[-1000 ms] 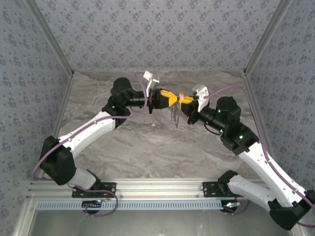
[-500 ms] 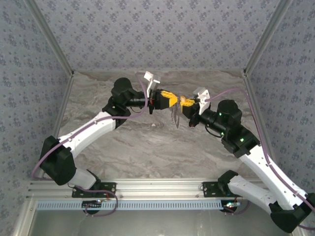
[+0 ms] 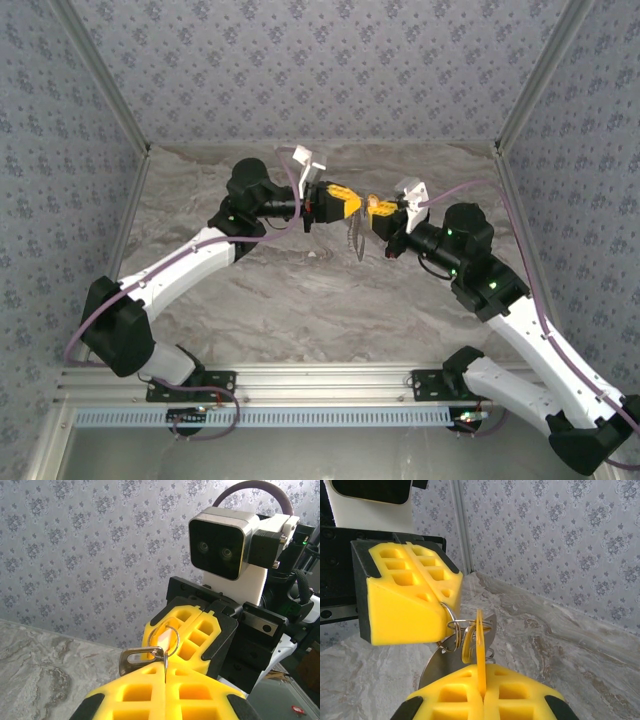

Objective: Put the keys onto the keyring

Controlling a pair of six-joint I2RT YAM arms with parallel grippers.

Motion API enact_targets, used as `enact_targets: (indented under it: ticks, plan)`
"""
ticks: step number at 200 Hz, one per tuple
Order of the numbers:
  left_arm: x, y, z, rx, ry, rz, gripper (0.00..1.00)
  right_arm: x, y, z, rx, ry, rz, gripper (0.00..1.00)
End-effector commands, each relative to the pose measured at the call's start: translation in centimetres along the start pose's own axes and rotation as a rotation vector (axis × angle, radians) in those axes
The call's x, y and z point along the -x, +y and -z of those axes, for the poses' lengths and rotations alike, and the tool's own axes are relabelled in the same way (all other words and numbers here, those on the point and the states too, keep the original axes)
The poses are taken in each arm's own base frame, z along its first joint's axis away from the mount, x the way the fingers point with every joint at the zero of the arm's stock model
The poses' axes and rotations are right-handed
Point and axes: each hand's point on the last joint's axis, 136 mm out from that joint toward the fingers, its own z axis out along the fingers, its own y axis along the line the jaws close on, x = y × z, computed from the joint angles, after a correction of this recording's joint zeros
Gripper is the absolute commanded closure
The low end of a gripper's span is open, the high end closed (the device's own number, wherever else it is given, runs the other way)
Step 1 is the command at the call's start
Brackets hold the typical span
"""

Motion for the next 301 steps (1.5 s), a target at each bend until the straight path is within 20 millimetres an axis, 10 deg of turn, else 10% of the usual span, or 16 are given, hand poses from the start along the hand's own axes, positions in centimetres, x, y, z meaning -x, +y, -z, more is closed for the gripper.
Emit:
enact_targets:
  ticks: [1,89,143,212,301]
  plan:
    - [2.0,-1.0,0.0,0.003,-0.031,-0.059,0.93,0.6,0.0,0.2,0.005,-0.016,0.000,1.00]
    - [1.7,0.2,1.0,0.109,-0.051,-0.045,0.69,-1.4,-0.9,-0.5,-0.026,0.043,-0.030,1.00]
    - [2.0,2.7,4.9,0.316,-0.116,-0.038,0.62,-3.6,-1.8,-2.0,-0.032,0.081,-0.072,1.00]
    - [1.1,5.1,10.5,0.536,-0.166,-0.003,0.59,-6.8,-3.4,-7.3,-0.012,0.141,-0.128,1.00]
    - [-0.5,5.9,12.0,0.590,-0.147,0.027,0.58,-13.5,-6.9,-14.4,-0.035,0.238,-0.277,1.00]
